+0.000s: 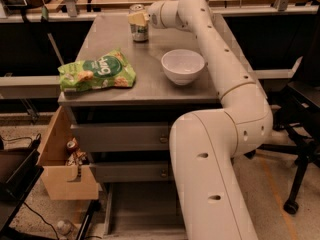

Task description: Place 7up can into bottom drawer

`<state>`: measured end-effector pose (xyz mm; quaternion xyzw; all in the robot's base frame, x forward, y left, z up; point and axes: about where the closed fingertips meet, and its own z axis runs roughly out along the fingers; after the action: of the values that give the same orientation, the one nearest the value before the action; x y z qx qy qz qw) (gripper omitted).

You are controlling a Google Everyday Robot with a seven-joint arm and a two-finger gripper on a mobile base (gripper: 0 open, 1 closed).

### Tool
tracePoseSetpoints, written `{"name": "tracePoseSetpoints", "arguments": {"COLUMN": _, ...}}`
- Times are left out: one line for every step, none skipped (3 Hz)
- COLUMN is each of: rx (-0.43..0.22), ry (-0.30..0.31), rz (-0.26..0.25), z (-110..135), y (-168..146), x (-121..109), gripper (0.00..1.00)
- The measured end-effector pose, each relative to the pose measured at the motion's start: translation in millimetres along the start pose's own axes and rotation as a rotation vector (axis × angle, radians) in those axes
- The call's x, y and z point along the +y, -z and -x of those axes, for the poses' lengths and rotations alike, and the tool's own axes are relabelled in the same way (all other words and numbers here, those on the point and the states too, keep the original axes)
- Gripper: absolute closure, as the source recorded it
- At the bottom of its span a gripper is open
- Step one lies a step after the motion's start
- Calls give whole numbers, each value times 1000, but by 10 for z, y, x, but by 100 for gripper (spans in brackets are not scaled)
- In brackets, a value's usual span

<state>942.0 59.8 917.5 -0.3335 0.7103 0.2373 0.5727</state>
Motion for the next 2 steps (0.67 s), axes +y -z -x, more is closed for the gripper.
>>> {"name": "tracePoseSetpoints", "arguments": {"rx": 2, "ry": -1, "rz": 4, "z": -17, "y": -32, "x": 23, "gripper": 95}}
{"name": "tracePoseSetpoints", "arguments": {"rx": 2, "ry": -2, "rz": 7, "z": -22, "y": -48, "x": 38, "gripper": 100}}
